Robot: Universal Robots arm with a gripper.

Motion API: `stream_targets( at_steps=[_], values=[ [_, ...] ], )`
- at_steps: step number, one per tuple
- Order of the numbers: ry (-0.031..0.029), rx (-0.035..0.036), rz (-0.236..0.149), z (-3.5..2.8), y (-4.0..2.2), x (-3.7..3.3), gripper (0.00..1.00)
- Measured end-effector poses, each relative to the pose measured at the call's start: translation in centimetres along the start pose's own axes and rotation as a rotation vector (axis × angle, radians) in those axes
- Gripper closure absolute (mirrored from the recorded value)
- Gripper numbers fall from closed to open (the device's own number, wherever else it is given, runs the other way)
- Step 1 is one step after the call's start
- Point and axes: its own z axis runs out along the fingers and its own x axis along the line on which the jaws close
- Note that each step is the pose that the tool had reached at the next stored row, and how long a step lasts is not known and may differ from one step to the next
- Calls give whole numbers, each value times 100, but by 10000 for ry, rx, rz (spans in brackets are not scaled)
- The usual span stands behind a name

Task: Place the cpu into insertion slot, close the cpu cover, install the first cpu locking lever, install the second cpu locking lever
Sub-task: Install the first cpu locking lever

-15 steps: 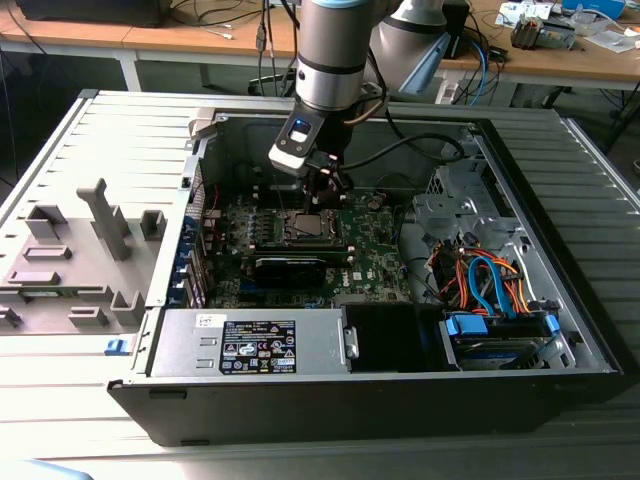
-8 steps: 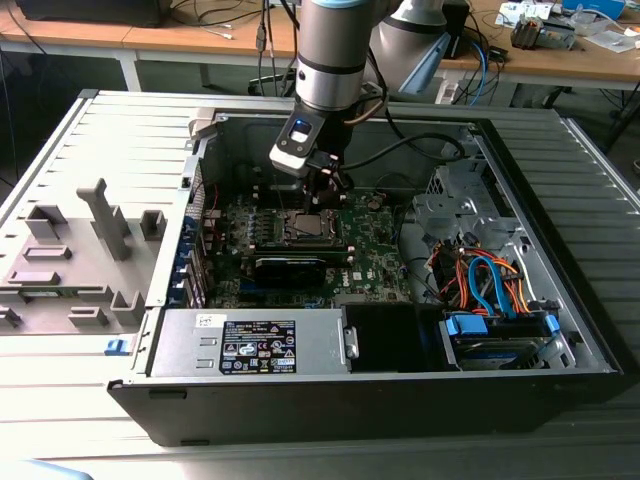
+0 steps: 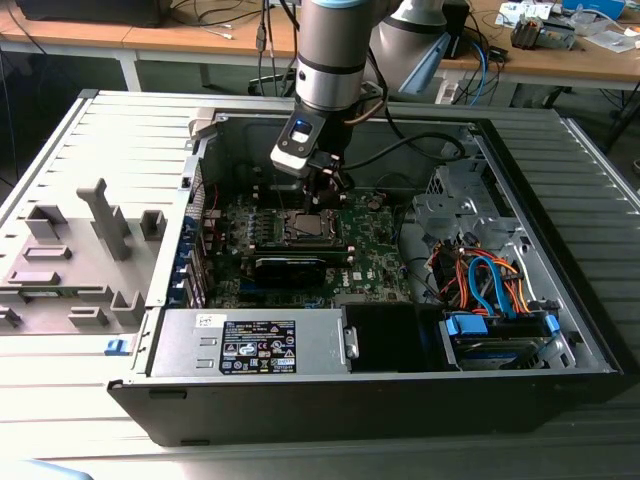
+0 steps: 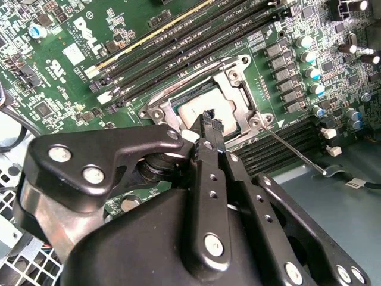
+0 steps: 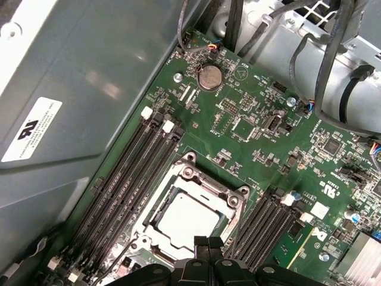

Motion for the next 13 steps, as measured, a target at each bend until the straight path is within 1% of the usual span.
stream_targets(
  at_steps=[13],
  values=[
    [-16,-5,-265,0,0,0,89]
  ],
)
